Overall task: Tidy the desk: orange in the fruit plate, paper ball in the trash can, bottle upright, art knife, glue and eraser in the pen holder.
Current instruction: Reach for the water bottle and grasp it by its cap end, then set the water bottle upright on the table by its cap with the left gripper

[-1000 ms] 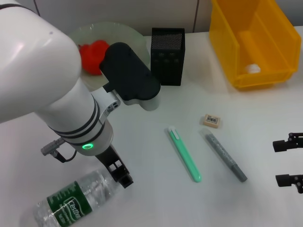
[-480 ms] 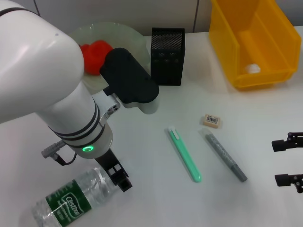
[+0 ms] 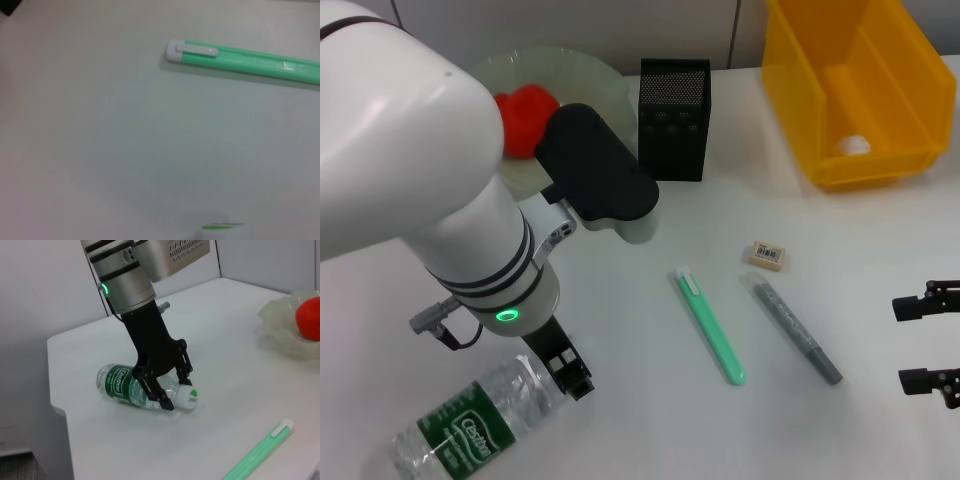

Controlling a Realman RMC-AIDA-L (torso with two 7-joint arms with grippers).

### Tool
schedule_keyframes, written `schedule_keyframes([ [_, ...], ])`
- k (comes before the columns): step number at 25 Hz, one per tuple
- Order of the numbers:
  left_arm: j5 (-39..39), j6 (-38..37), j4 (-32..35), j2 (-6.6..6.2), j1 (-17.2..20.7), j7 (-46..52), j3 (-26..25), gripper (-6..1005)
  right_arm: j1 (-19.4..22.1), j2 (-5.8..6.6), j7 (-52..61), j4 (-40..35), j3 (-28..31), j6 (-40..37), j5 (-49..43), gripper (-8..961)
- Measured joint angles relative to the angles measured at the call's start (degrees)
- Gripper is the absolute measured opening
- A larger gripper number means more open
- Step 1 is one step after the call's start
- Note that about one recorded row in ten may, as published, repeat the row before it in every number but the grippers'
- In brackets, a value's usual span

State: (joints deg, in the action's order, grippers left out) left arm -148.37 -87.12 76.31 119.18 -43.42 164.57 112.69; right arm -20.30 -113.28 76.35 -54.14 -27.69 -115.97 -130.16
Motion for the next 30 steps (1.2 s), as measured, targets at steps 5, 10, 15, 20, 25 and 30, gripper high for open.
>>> schedule_keyframes([
  [5,0.02,-0.2,0.15,0.0,0.0,0.07,0.26,578,-0.07,-0.01,0.0,0.0,0.0,0.06,0.0,820],
  [10,-0.1,-0.11,0.08,0.0,0.01,0.23,0.25,462,-0.17,-0.08,0.0,0.0,0.0,0.5,0.0,819],
  [15,-0.28,-0.02,0.44,0.0,0.07,0.26,0.2,445,-0.18,-0.12,0.0,0.04,0.0,0.63,-0.01,818],
  [20,-0.4,-0.71,2.1,0.0,0.28,0.28,-0.4,446,-0.18,-0.11,0.0,0.08,0.0,0.66,0.0,818],
  [25,-0.47,-2.34,5.42,0.0,0.89,0.3,-2.14,446,-0.18,-0.1,0.0,0.09,0.11,0.67,0.0,817],
  [30,-2.87,-6.12,11.96,-0.19,3.1,0.32,-6.41,445,-0.16,-0.09,0.0,0.09,0.34,0.65,0.0,817],
])
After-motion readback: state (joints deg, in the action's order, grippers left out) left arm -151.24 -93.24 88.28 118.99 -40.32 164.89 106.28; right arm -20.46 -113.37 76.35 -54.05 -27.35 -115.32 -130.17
